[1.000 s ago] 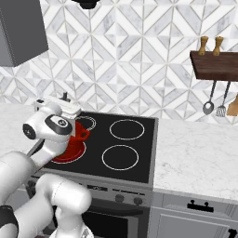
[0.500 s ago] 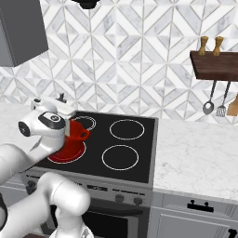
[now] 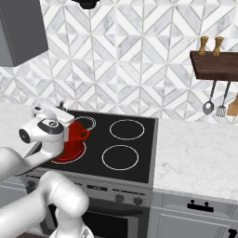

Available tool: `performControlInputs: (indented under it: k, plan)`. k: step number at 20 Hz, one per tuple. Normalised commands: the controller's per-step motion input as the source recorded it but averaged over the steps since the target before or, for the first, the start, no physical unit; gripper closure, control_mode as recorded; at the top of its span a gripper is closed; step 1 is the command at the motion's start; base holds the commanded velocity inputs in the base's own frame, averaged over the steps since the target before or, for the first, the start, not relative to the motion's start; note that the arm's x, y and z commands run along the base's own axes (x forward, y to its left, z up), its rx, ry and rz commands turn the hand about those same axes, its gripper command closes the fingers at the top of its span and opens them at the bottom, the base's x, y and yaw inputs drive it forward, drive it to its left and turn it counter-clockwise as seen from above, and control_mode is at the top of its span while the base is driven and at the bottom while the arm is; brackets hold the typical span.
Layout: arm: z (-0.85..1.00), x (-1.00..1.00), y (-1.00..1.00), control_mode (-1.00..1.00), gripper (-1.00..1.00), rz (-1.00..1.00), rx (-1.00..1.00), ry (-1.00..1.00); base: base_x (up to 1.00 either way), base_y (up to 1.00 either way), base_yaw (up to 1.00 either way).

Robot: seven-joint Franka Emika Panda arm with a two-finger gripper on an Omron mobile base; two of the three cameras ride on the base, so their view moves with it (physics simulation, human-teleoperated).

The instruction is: Put the potato and tomato in the pot. Retrieve the spatula and lightly stir the vegetables in the pot.

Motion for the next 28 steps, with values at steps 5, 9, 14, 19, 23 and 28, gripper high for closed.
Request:
performControlInputs:
  k: [5,9,14,19,23,28]
  plan:
    - [-0.63,0.0,0.08,-1.0,1.0,0.0,-0.04,0.02,0.0,0.0,0.0]
    - [-0.58,0.0,0.0,-1.0,1.0,0.0,-0.13,0.1,0.0,0.0,0.0]
    - [-0.72,0.0,0.0,-1.0,1.0,-0.09,-0.25,-0.21,0.0,0.0,0.0]
    - [-0.03,0.0,-0.15,-1.0,1.0,-0.11,-0.18,-0.01,0.0,0.0,0.0]
    - [0.0,0.0,-0.26,-1.0,1.0,-0.1,-0.13,0.0,0.0,0.0,0.0]
    - [0.13,0.0,0.06,-1.0,1.0,-0.05,0.02,-0.07,0.0,0.0,0.0]
